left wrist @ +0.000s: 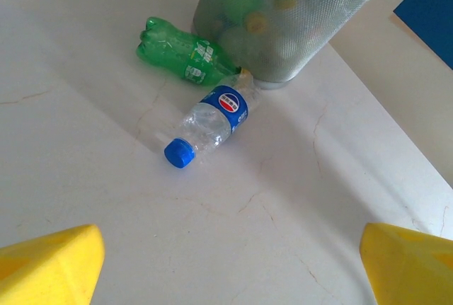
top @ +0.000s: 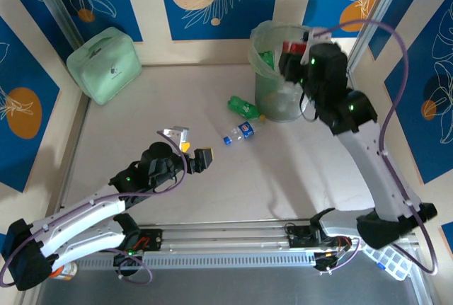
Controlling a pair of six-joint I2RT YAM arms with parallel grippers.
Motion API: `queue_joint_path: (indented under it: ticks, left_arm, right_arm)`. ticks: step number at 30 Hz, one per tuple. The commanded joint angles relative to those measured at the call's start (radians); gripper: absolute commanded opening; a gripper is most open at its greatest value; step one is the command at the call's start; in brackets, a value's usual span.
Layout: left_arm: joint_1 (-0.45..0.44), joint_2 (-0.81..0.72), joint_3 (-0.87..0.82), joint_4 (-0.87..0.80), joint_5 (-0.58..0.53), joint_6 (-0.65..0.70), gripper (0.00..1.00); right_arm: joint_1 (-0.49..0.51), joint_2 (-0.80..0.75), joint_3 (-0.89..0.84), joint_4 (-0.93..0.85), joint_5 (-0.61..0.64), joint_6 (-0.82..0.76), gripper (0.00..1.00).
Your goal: Put the plastic bottles in the bin
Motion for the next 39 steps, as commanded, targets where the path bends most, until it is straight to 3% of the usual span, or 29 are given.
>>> queue_joint_path:
  ticks: [1,9,12,19,26,30,39]
  left_arm:
    - [-0.008,0.000,-0.013,0.027,0.022,-0.017,0.93]
    - [-0.008,0.015,-0.012,0.035,0.035,-0.021,0.93]
    - [-0.008,0.024,-0.013,0.041,0.043,-0.024,0.93]
    - [-0.008,0.043,-0.011,0.049,0.051,-0.025,0.93]
    - [-0.008,0.046,-0.008,0.045,0.046,-0.022,0.93]
    - [-0.009,0.046,-0.008,0.043,0.043,-0.020,0.93]
    - [-0.008,0.049,-0.006,0.043,0.042,-0.018,0.93]
  right_arm:
    - [-0.097,0.122,0.140,-0.017,-0.007,-0.120,0.43]
    - [-0.283,0.368,0.366,-0.062,-0.023,-0.182,0.43]
    - [-0.316,0.454,0.442,-0.150,-0.118,-0.148,0.43]
    - [-0.257,0.595,0.590,-0.276,-0.344,-0.213,0.47]
    - [-0.166,0.702,0.625,-0.294,-0.309,-0.385,0.52]
    - [-0.167,0.739,0.630,-0.320,-0.365,-0.392,0.55]
    - [-0.174,0.793,0.656,-0.359,-0.355,-0.383,0.61]
